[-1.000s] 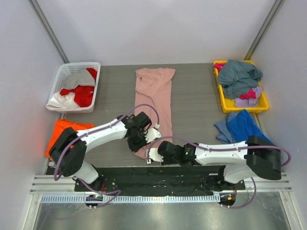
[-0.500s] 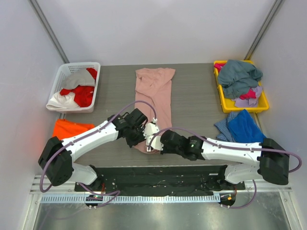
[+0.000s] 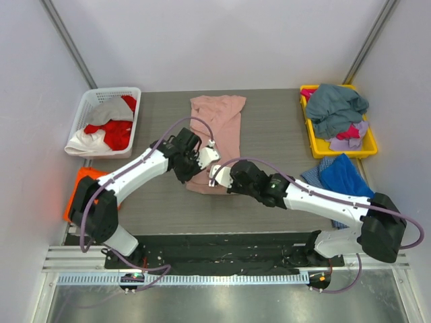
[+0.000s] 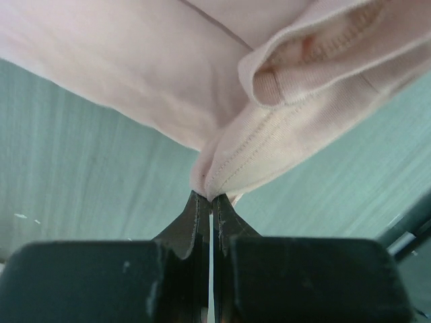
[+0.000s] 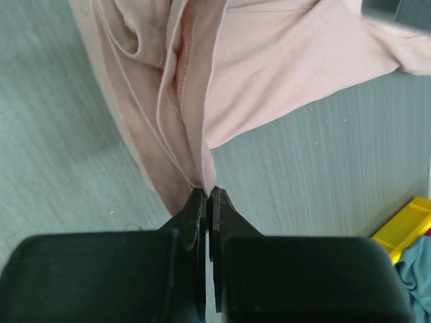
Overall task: Fold and stack the t-shirts
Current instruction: Fold the folded rectangular tshirt in 1/3 of the way
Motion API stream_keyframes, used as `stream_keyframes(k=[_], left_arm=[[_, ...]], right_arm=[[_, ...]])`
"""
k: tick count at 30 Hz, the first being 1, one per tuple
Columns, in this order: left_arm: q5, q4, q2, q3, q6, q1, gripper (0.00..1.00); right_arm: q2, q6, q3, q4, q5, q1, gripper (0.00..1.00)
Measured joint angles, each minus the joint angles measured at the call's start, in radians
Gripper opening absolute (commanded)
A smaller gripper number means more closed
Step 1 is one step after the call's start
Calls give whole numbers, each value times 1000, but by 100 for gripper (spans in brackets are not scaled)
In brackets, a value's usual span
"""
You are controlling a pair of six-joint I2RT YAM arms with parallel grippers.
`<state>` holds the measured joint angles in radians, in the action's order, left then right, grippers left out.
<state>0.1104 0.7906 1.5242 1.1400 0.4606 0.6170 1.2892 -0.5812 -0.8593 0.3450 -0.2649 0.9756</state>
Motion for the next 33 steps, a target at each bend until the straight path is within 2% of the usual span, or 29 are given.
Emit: stream_keyframes(k=[9, 16, 25, 33], left_arm=[[33, -8, 237, 203, 51, -60, 0], [40, 1, 342, 332, 77, -127, 0], [41, 34, 509, 572, 102, -177, 0], [40, 56, 577, 610, 109, -186, 0]], right_arm=[[151, -47, -133, 0, 55, -111, 1], [269, -83, -221, -10, 93, -197, 1], [424, -121, -341, -31, 130, -266, 1], [541, -127, -431, -43, 148, -299, 1]])
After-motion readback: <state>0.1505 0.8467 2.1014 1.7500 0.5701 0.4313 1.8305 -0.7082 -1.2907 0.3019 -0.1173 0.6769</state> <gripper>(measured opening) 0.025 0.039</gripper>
